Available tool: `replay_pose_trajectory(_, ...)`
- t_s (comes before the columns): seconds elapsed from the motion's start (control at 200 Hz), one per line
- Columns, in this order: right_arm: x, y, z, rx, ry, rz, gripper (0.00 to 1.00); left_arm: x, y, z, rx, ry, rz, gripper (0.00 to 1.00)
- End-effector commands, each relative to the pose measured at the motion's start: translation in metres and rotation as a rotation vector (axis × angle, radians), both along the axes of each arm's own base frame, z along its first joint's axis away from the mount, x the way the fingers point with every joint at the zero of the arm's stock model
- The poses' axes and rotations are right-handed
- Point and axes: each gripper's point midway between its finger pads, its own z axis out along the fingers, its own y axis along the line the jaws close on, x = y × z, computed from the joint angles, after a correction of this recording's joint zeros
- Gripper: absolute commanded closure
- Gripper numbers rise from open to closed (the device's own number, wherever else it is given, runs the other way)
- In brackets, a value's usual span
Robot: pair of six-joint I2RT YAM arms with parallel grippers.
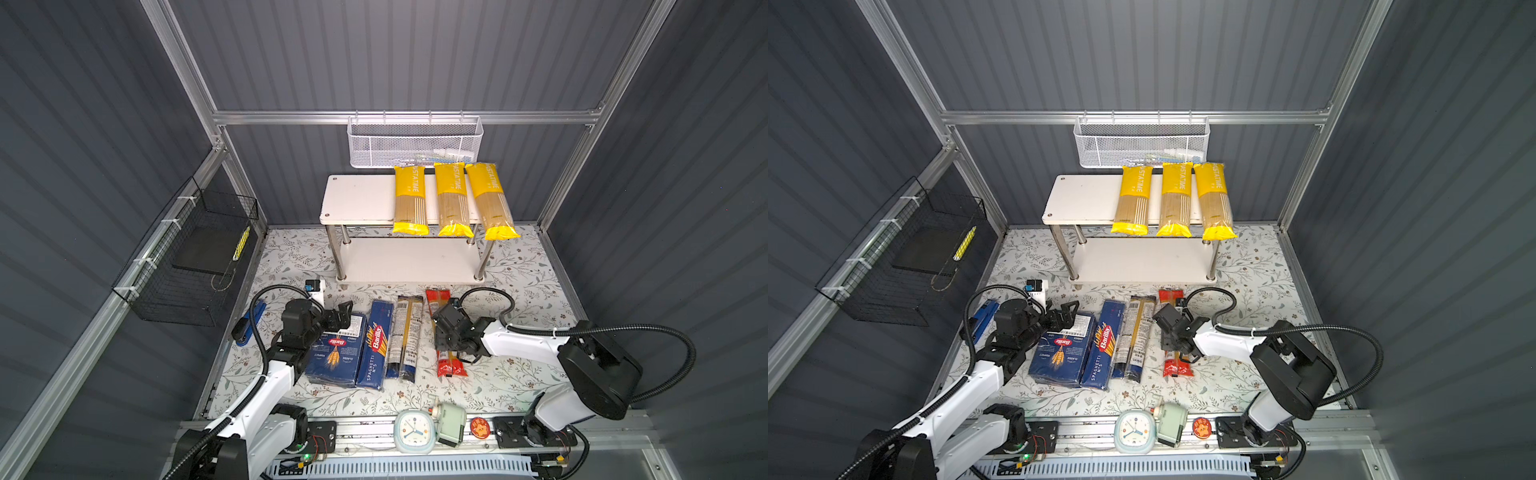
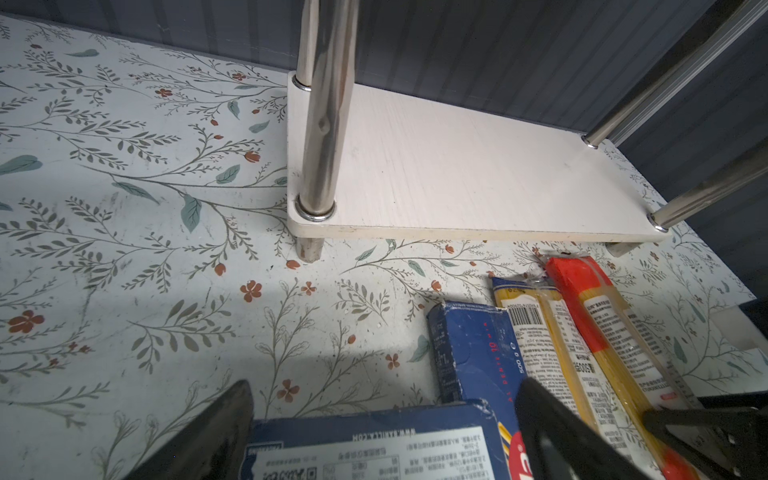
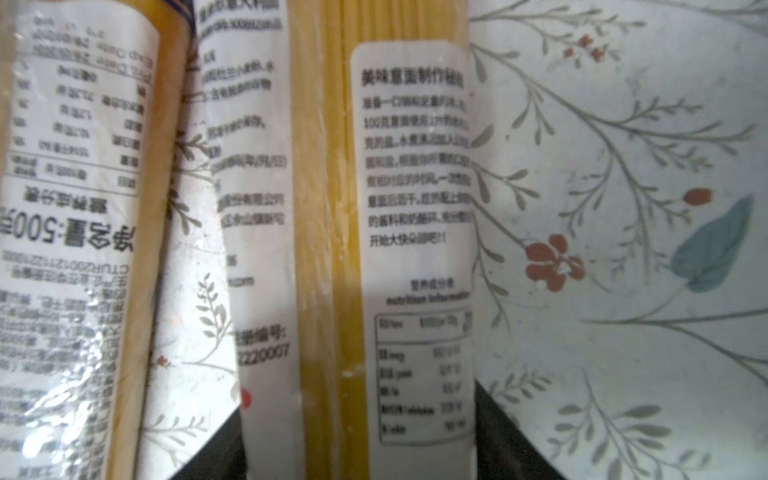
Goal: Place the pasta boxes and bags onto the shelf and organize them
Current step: 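Close the right gripper on the red-ended spaghetti pack's middle, then lift the red-ended pack upright and carry it toward the shelf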
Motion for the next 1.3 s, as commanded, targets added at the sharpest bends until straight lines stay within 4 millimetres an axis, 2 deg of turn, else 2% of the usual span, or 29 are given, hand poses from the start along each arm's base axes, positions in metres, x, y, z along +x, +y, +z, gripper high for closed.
replay_pose_trajectory(0.0,-0.026,-0.02,-0.013,-0.062,0.093,-0.008,0.4,0.003,-0.004,0.012,-0.016,-0.027,-0.01,0.01)
replay_pose_trajectory(0.575,-0.011,0.0,0.018,0.04,-0.005,0.039,0.59,0.002,-0.005,0.013,-0.015,-0.032,-0.019,0.01)
replay_pose_trajectory(1.001,0.0,0.023,0.075,0.199,-0.146,0.116,0.67,0.003,-0.003,0.012,-0.01,-0.026,-0.006,0.01)
replay_pose_trajectory(1.141,-0.001,0.027,0.087,0.232,-0.169,0.134,0.69,0.002,-0.002,0.012,-0.009,-0.027,-0.006,0.01)
replay_pose_trajectory(1.296,-0.006,0.041,0.112,0.256,-0.22,0.211,0.73,0.002,-0.003,0.013,-0.009,-0.03,-0.007,0.01)
